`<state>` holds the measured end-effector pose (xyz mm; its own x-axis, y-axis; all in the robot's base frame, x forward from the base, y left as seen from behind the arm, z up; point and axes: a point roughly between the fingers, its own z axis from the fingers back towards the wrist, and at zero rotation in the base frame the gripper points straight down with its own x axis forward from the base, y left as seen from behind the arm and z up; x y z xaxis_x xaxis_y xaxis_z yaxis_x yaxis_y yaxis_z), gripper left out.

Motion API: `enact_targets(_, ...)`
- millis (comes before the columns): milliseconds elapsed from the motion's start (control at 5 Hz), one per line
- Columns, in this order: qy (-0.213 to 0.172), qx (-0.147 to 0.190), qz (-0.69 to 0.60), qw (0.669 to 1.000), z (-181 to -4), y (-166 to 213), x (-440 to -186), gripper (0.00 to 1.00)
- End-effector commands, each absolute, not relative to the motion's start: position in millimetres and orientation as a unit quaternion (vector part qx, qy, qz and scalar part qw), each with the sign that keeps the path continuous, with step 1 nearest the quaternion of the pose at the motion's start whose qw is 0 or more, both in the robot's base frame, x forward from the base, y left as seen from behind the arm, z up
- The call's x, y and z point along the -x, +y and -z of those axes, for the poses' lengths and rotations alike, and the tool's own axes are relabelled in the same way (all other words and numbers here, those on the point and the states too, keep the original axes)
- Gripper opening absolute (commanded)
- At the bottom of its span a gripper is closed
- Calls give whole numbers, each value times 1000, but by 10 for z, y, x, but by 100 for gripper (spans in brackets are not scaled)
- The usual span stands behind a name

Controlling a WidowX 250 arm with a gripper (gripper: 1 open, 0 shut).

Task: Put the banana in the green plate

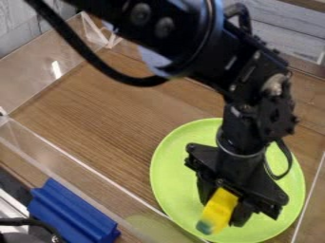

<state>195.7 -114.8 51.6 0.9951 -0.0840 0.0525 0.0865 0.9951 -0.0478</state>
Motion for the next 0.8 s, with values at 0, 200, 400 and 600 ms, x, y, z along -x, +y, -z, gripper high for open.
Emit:
enact_targets(0,-47,35,42,997,-605,-1210,-1960,0)
enact_targets(200,-44,33,39,998,-581,-1237,-1946,100)
enact_targets(400,-43,33,40,998,-527,-1266,-1948,100)
enact_targets(600,-43,33,41,998,-459,-1293,-1954,100)
